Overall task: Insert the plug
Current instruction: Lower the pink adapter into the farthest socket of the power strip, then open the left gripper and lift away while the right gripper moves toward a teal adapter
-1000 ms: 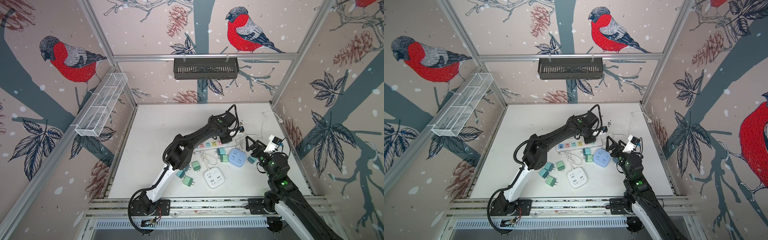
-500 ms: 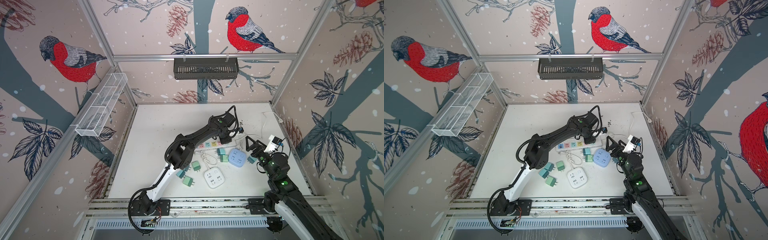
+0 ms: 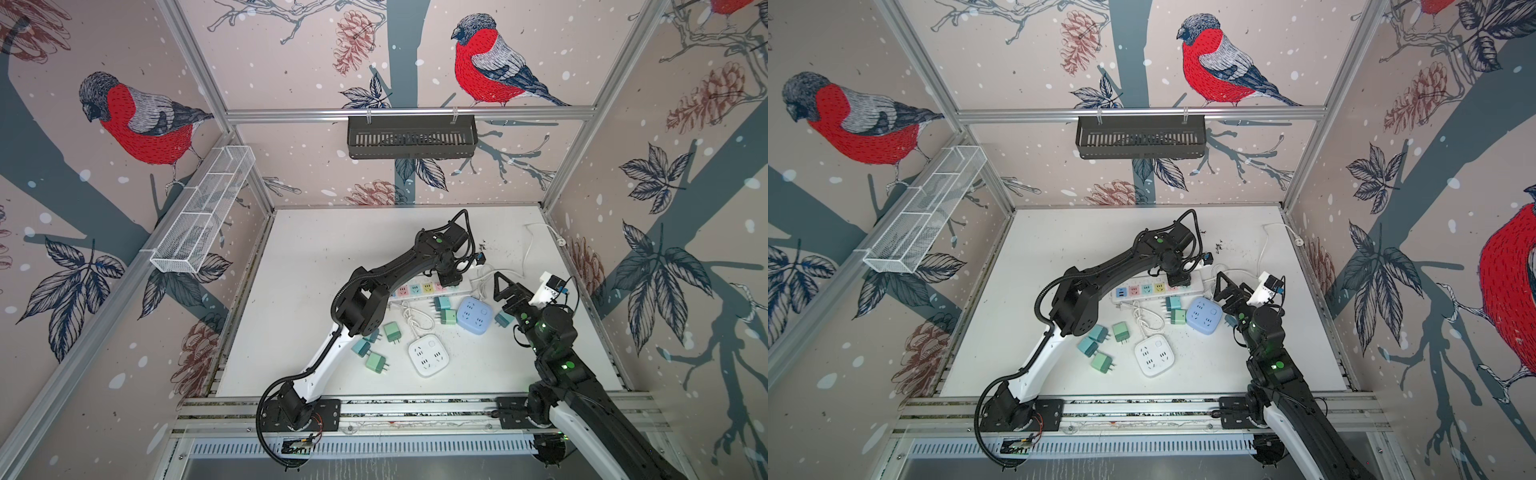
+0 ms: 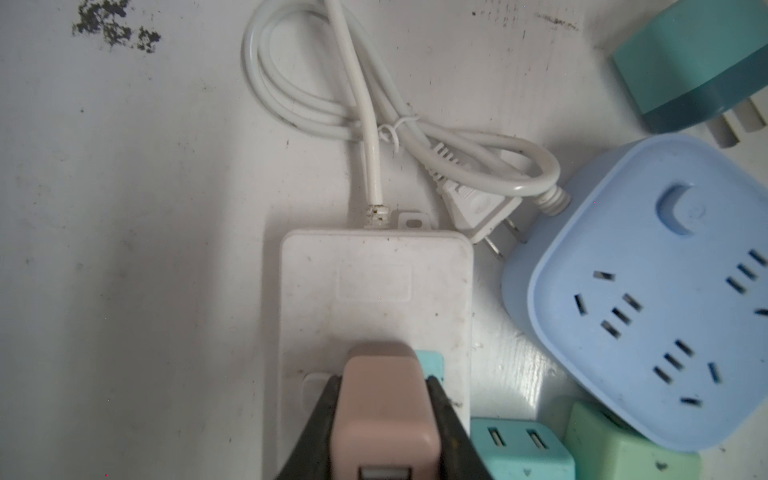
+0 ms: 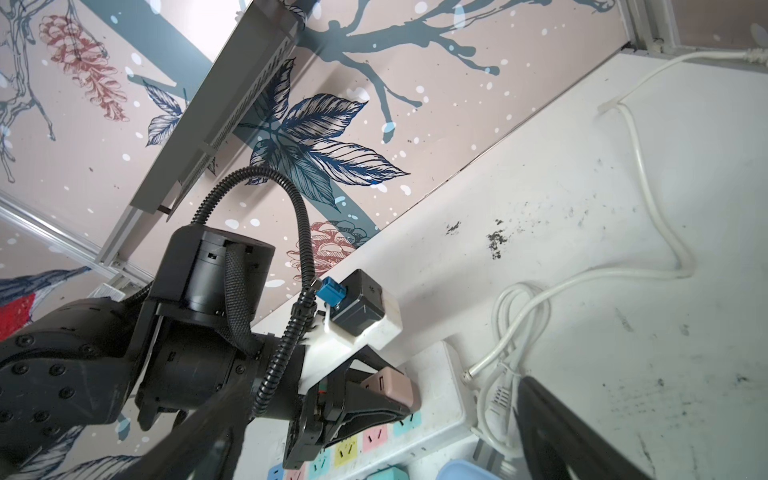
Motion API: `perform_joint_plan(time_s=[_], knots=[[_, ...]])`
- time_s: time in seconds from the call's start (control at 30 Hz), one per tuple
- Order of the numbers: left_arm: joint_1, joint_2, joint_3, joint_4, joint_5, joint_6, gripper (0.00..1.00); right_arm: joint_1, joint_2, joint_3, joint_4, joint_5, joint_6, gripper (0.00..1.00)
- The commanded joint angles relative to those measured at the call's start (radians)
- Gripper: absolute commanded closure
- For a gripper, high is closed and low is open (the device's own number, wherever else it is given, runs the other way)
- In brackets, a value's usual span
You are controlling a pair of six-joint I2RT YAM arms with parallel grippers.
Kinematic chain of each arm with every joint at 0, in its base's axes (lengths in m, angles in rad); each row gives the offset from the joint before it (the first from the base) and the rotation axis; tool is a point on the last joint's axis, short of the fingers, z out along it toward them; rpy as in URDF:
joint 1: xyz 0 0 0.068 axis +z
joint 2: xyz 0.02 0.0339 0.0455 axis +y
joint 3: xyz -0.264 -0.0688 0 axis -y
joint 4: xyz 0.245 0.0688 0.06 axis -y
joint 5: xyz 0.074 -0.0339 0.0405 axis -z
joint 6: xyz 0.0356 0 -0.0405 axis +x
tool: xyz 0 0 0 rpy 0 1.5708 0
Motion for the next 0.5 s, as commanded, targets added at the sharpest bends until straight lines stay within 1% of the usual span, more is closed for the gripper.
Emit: perform_joint_plan(time_s=[0.0, 0.13, 0.2, 0.23, 0.3, 0.37, 0.43, 0.47], knots=[[0.001, -0.018, -0.008, -0.108, 0.029, 0.038, 0.01, 0.000, 0.003, 0.001, 0.008, 0.031, 0.016, 0.00], [0.001, -0.092, -0.026, -0.107, 0.072, 0.050, 0.02, 0.000, 0.013, -0.001, 0.017, 0.030, 0.013, 0.00], [0.001, -0.163, -0.082, -0.097, 0.075, 0.048, 0.01, 0.000, 0.025, -0.003, 0.019, 0.038, 0.006, 0.00], [0.004, -0.216, -0.142, -0.084, 0.073, 0.047, 0.02, 0.000, 0.035, -0.004, 0.020, 0.042, 0.006, 0.00], [0.022, -0.351, -0.325, 0.001, 0.066, 0.035, 0.02, 0.000, 0.057, -0.011, 0.032, 0.042, -0.008, 0.00], [0.065, -0.517, -0.555, 0.153, 0.029, 0.023, 0.01, 0.000, 0.084, -0.013, 0.018, 0.056, -0.022, 0.00], [0.123, -0.642, -0.713, 0.323, -0.046, -0.037, 0.02, 0.002, 0.103, -0.014, 0.023, 0.055, -0.043, 0.00], [0.156, -0.696, -0.764, 0.389, -0.048, -0.062, 0.02, 0.006, 0.111, -0.021, 0.037, 0.056, -0.054, 0.00]])
